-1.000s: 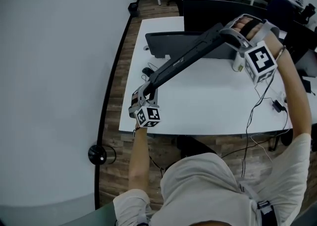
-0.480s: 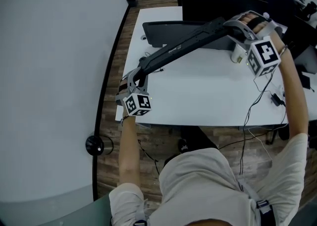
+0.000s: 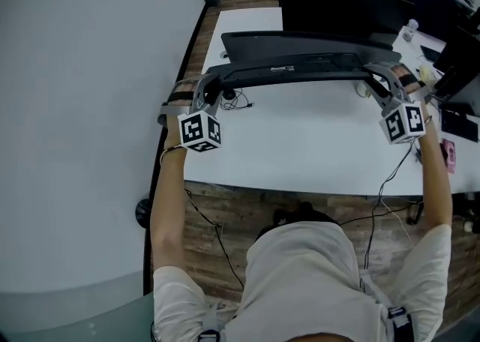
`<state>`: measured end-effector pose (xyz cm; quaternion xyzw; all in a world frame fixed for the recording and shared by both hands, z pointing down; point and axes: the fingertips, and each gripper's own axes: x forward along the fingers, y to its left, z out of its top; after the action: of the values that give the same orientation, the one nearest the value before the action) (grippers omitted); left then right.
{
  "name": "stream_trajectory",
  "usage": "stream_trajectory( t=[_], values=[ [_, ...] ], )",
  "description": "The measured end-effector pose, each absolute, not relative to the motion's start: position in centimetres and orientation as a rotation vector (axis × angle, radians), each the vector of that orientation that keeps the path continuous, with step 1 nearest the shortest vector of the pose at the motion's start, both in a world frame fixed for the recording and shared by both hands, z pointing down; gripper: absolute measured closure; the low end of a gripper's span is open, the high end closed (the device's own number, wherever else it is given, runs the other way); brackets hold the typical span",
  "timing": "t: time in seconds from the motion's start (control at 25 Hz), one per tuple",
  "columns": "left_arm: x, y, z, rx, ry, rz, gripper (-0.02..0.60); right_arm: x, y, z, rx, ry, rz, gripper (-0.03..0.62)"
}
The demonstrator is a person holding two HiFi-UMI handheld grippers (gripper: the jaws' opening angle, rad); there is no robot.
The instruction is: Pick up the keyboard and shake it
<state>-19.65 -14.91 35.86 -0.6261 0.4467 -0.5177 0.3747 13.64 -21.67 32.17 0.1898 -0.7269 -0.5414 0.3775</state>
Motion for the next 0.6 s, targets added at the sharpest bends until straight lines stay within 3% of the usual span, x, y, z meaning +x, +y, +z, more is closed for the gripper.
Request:
stream_trajectory(
  t=[0.6],
  values=[
    [-13.9,-20.2,33.5,-1.440,0.855,-1.532,0.472,19.5,-24.8,39.6,0.661,-2.103,-1.211,0.477]
  ],
)
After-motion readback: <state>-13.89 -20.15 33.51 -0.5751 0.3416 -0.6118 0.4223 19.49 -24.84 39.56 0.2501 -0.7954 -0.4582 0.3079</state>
